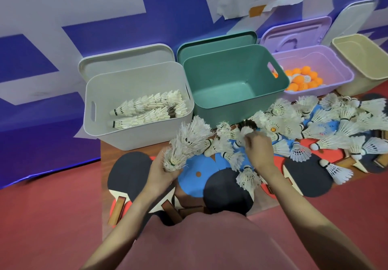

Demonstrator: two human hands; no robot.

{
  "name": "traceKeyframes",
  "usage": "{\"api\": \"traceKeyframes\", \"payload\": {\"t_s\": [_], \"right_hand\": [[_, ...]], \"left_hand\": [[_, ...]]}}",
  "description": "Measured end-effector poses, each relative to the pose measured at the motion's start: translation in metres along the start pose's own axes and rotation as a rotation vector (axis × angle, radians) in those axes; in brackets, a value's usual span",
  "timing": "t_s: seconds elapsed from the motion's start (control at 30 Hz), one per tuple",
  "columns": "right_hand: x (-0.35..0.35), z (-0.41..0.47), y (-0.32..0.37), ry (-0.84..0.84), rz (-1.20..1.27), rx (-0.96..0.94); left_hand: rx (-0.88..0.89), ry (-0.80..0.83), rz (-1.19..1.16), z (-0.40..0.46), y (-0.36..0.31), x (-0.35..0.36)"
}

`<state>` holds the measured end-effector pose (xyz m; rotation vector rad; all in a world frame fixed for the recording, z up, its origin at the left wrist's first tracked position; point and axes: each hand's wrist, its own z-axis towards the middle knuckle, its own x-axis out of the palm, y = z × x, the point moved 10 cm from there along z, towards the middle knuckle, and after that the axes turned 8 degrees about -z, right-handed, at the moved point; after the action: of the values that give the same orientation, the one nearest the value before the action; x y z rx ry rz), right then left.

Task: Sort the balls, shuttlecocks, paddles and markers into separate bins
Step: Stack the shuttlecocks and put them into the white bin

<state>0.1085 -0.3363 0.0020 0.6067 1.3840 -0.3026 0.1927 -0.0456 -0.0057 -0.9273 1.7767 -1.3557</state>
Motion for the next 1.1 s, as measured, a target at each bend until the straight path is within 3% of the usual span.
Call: {"api": "traceKeyframes", "payload": {"t_s": [0.1,0.2,0.3,0.47,0.6,0.7,0.8,0.9,0.97,1.1], "right_hand": [[-0.054,-0.006,0.015,-0.241,0.310,-0.032],[-0.093,-0.010,0.035,-0.320,0.600,-0.082],[-0.100,-0.011,0.061,-0.257,0.673,-0.176],[-0.068,-0.012,0.092,0.041,0.783,-0.242],[-0.077,-0.004,0.088,0.000,0.849,-0.228],[-0.075,0.002,0.065,-0.070,0.940,-0.075],[-0.037,0.009,0.037,-0.042,0.799,0.085],[0.028,0.009,0.013,0.229,0.469,0.210],[0.056,0.003,0.009,0.354,0.360,0.226],[0.082,0.000,0.022,0.442,0.300,0.161]], "left_hand": [[-0.010,0.011,0.057,0.003,0.004,-0.008],[-0.004,0.023,0.091,0.004,0.003,-0.009],[-0.006,0.036,0.093,0.004,0.004,-0.006],[0.009,0.066,0.067,0.009,-0.004,0.004],[0.024,0.036,0.011,0.007,-0.015,0.001],[0.044,0.019,-0.009,0.003,-0.023,-0.001],[0.048,0.000,-0.023,-0.001,-0.024,-0.005],[0.047,-0.010,0.007,-0.003,-0.022,-0.010],[0.050,-0.014,0.009,-0.006,-0.022,-0.012],[0.052,-0.029,-0.013,-0.010,-0.022,-0.016]]}}
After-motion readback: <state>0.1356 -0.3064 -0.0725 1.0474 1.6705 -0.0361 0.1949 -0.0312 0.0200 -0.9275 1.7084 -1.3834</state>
